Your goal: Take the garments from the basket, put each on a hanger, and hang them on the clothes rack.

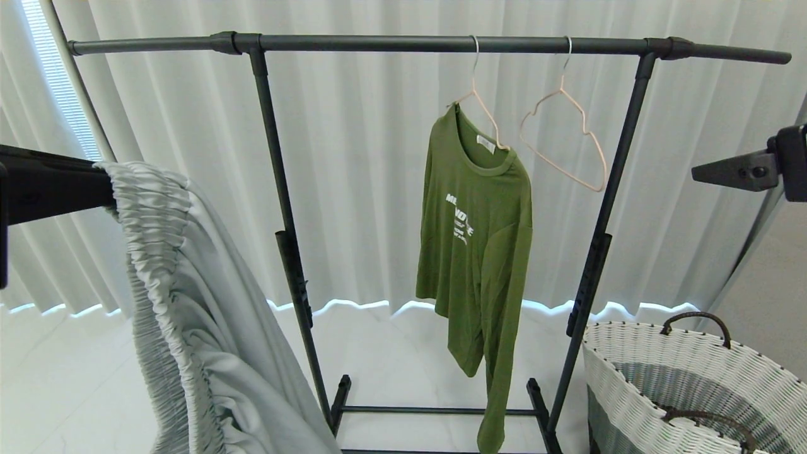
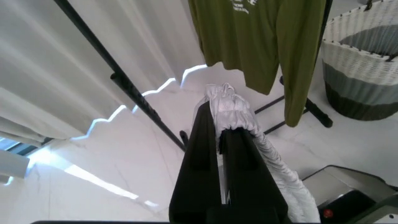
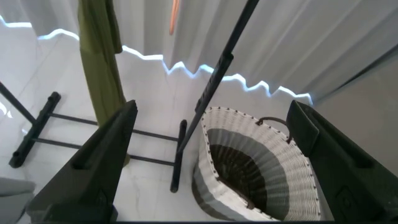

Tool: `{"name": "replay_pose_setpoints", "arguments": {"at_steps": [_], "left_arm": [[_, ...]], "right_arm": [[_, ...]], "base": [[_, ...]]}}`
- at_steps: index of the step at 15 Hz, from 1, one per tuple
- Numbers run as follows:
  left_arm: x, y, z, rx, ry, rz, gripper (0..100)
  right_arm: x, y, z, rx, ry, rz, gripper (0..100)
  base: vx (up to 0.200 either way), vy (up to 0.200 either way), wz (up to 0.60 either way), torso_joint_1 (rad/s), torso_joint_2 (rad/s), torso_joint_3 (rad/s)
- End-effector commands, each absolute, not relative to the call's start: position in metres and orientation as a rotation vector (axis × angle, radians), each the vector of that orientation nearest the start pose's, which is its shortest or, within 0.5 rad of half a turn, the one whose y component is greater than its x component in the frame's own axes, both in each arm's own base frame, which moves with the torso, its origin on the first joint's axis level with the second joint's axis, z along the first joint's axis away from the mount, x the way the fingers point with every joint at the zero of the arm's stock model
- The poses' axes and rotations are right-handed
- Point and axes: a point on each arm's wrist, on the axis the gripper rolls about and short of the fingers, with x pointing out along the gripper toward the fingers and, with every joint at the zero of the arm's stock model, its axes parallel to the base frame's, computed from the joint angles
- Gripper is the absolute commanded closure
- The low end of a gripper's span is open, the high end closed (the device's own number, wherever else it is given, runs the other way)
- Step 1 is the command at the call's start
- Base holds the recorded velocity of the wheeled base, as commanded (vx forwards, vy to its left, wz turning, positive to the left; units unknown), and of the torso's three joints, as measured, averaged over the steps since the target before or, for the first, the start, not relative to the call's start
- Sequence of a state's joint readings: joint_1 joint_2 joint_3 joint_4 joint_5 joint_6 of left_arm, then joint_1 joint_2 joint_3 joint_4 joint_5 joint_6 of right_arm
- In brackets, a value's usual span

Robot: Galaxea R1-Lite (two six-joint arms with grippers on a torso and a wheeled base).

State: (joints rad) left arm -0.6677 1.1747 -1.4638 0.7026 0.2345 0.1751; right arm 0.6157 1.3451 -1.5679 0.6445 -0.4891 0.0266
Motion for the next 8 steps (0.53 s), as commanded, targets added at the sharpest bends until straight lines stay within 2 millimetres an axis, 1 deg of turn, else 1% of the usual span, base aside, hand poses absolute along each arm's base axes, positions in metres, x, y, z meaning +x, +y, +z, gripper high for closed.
{"name": "replay_pose_setpoints", "arguments": {"at_steps": [1, 4, 8], "left_arm": [[0.1013, -0.0732, 0.3566, 0.345, 0.323, -0.458, 100], [0.1044, -0.0755, 0.3526, 0.341, 0.302, -0.453, 100], [0.104, -0.0751, 0.3516, 0.34, 0.304, -0.453, 100]], "right_arm": [[0.1524, 0.0937, 0.3627, -0.193, 0.365, 0.114, 0], [0.154, 0.0925, 0.3621, -0.185, 0.368, 0.102, 0], [0.1546, 0.0925, 0.3619, -0.177, 0.37, 0.099, 0]], "base": [[0.0, 0.0, 0.0, 0.105, -0.43, -0.31], [0.0, 0.0, 0.0, 0.124, -0.45, -0.31], [0.0, 0.0, 0.0, 0.157, -0.47, -0.31]]}}
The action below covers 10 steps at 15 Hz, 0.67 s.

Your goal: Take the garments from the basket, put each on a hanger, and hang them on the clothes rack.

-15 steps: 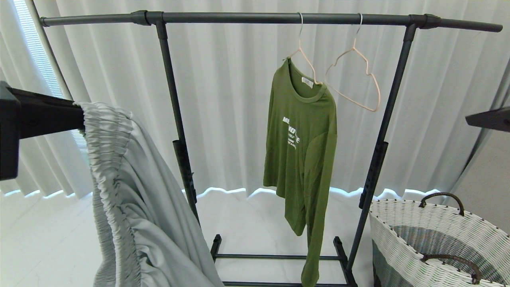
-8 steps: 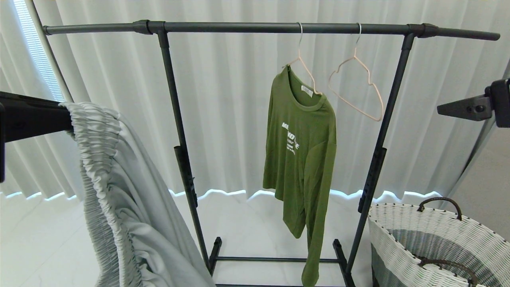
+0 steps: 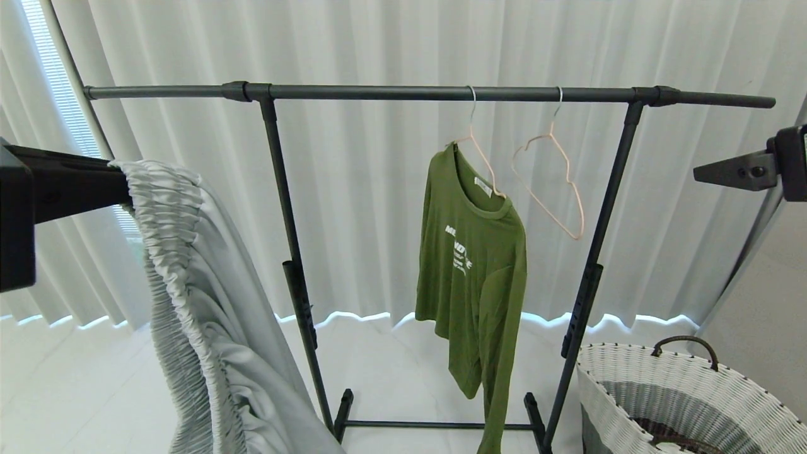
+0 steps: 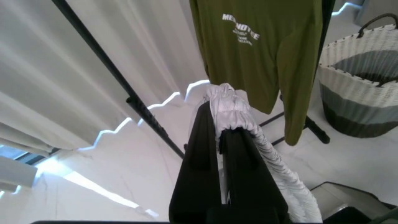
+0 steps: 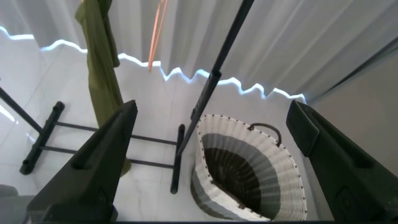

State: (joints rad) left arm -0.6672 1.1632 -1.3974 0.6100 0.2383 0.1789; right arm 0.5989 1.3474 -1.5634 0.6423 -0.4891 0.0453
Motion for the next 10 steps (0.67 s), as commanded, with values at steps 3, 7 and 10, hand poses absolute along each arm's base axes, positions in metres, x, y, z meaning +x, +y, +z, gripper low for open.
{"name": "replay_pose_setpoints", "arguments": {"at_steps": [3, 7, 10], "left_arm": [[0.101, -0.072, 0.35, 0.339, 0.301, -0.453, 100], [0.101, -0.073, 0.348, 0.342, 0.307, -0.452, 100], [0.102, -0.073, 0.348, 0.341, 0.309, -0.452, 100]], "right_arm": [[0.156, 0.094, 0.36, -0.16, 0.377, 0.096, 0], [0.161, 0.093, 0.348, -0.183, 0.422, 0.068, 0], [0.161, 0.092, 0.344, -0.188, 0.431, 0.068, 0]], "base": [[0.0, 0.0, 0.0, 0.175, -0.48, -0.304], [0.0, 0.0, 0.0, 0.088, -0.22, -0.135], [0.133, 0.0, 0.0, 0.003, -0.01, -0.008]]}}
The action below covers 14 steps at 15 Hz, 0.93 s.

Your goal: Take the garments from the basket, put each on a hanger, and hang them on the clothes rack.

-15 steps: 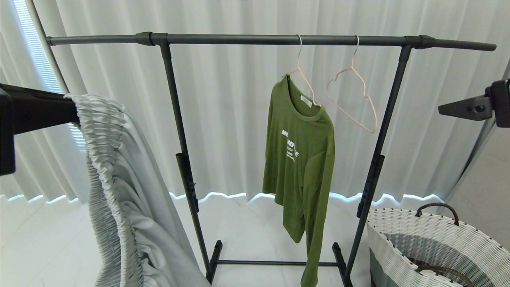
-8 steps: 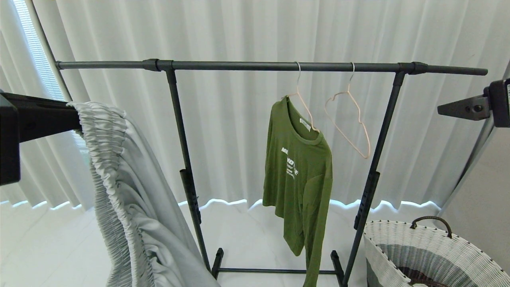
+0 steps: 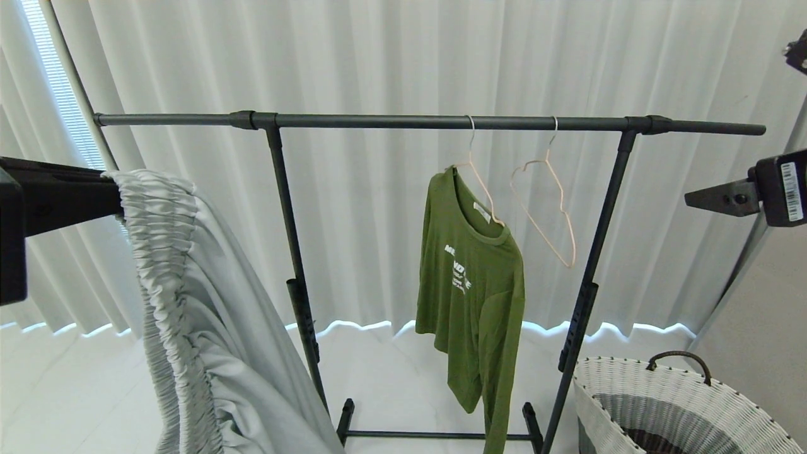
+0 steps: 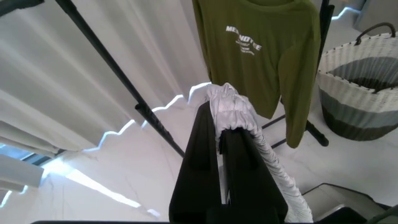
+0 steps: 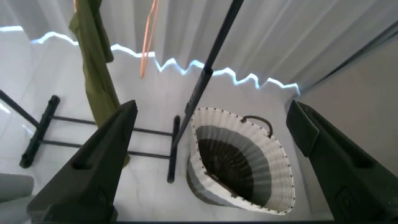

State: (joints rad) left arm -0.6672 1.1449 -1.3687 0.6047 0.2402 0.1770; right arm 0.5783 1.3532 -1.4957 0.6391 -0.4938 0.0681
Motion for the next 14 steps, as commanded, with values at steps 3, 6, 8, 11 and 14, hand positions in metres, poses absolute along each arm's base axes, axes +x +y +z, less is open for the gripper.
{"name": "replay_pose_setpoints", "arguments": {"at_steps": [3, 6, 8, 11, 14], "left_arm": [[0.102, -0.074, 0.347, 0.341, 0.312, -0.452, 100], [0.102, -0.074, 0.348, 0.338, 0.306, -0.451, 100], [0.102, -0.074, 0.349, 0.334, 0.298, -0.451, 100], [0.104, -0.075, 0.343, 0.34, 0.312, -0.453, 100], [0.109, -0.079, 0.334, 0.329, 0.276, -0.45, 100]], "right_arm": [[0.161, 0.091, 0.344, -0.188, 0.431, 0.061, 0], [0.163, 0.091, 0.343, -0.191, 0.437, 0.053, 0], [0.169, 0.092, 0.338, -0.202, 0.459, 0.044, 0], [0.173, 0.093, 0.321, -0.272, 0.52, 0.047, 0], [0.186, 0.102, 0.308, -0.278, 0.566, 0.065, 0]], "base": [[0.2, 0.0, 0.0, 0.004, -0.01, 0.004], [0.2, 0.0, 0.0, 0.009, 0.01, -0.001], [0.2, 0.0, 0.0, 0.002, 0.0, 0.0], [0.133, 0.0, 0.0, 0.003, 0.0, 0.002], [0.0, 0.0, 0.0, 0.0, 0.0, 0.0]]}}
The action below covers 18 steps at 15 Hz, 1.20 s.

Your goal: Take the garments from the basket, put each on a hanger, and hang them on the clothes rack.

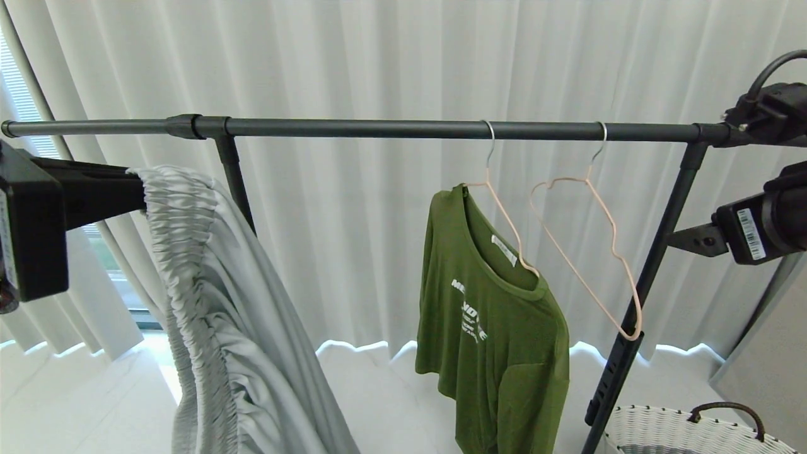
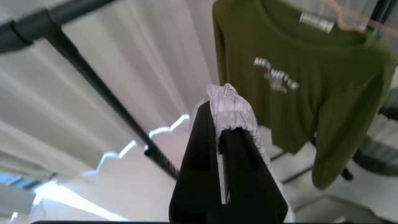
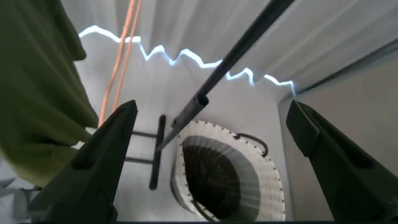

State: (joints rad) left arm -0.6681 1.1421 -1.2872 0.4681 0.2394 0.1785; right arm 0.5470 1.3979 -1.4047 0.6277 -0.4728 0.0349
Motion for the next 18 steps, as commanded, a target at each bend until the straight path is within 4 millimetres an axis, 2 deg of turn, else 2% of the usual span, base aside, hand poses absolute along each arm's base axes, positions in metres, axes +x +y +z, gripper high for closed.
{"name": "replay_pose_setpoints", "arguments": {"at_steps": [1, 4, 9, 13, 18], "left_arm": [[0.109, -0.079, 0.333, 0.322, 0.259, -0.449, 100], [0.109, -0.079, 0.333, 0.334, 0.252, -0.451, 100], [0.099, -0.072, 0.33, 0.377, 0.231, -0.461, 100], [0.094, -0.068, 0.328, 0.375, 0.226, -0.462, 100], [0.094, -0.068, 0.328, 0.375, 0.226, -0.462, 100]], "right_arm": [[0.195, 0.108, 0.305, -0.265, 0.562, 0.082, 0], [0.229, 0.129, 0.292, -0.221, 0.543, 0.083, 0], [0.273, 0.155, 0.274, -0.082, 0.604, 0.027, 0], [0.291, 0.165, 0.257, -0.001, 0.708, -0.046, 0], [0.296, 0.168, 0.26, 0.062, 0.739, -0.083, 0]], "base": [[0.0, 0.0, 0.0, 0.0, 0.0, 0.0], [0.0, 0.0, 0.0, 0.0, 0.0, 0.0], [0.0, 0.0, 0.0, 0.0, 0.0, 0.0], [0.0, 0.0, 0.0, 0.0, 0.0, 0.0], [0.0, 0.0, 0.0, 0.0, 0.0, 0.0]]}}
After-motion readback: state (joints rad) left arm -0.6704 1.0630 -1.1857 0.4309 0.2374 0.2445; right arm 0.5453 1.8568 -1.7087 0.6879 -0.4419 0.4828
